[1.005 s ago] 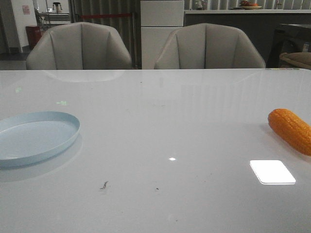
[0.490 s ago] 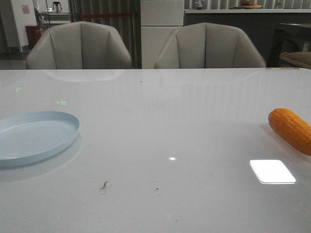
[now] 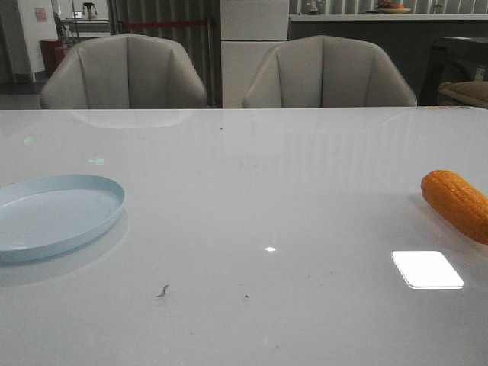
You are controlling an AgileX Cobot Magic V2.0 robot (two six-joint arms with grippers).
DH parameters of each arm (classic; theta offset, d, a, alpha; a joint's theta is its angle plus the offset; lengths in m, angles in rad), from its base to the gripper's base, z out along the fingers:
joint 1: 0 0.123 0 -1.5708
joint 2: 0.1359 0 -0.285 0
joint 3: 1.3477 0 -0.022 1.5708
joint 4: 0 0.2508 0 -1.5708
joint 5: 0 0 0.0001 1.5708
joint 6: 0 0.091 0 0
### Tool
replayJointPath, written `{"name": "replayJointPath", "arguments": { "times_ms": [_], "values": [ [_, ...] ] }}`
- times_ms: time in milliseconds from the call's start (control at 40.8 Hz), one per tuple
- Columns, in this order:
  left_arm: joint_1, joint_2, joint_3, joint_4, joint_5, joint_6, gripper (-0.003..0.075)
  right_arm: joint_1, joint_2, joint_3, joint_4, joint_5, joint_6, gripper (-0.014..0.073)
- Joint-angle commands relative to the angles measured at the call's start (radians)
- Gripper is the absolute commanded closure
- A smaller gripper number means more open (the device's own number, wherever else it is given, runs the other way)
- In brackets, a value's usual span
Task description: Place corn on plate with both arms
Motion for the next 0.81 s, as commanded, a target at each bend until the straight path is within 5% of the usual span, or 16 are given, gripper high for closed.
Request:
{"name": "replayJointPath", "arguments": {
  "times_ms": [0,343,564,785],
  "values": [
    [0.001,0.013,-0.038,-0.017,-0.068,-0.007,0.0274,-0.002,-0.01,-0.032,-0.01,-0.068,-0.008,0.012],
    [0.199,0.283,-0.32,-0.016,0.162,-0.067,0.0274,-0.002,-0.01,-0.032,-0.001,-0.065,-0.008,0.012],
    [0.199,0.553,-0.543,-0.034,0.394,0.058,0.0275,-0.002,-0.01,-0.032,0.016,-0.065,-0.007,0.012],
    [0.185,0.747,-0.683,-0.039,0.42,0.065,0.0275,-0.002,-0.01,-0.032,0.036,-0.065,-0.007,0.012]
  ]
}}
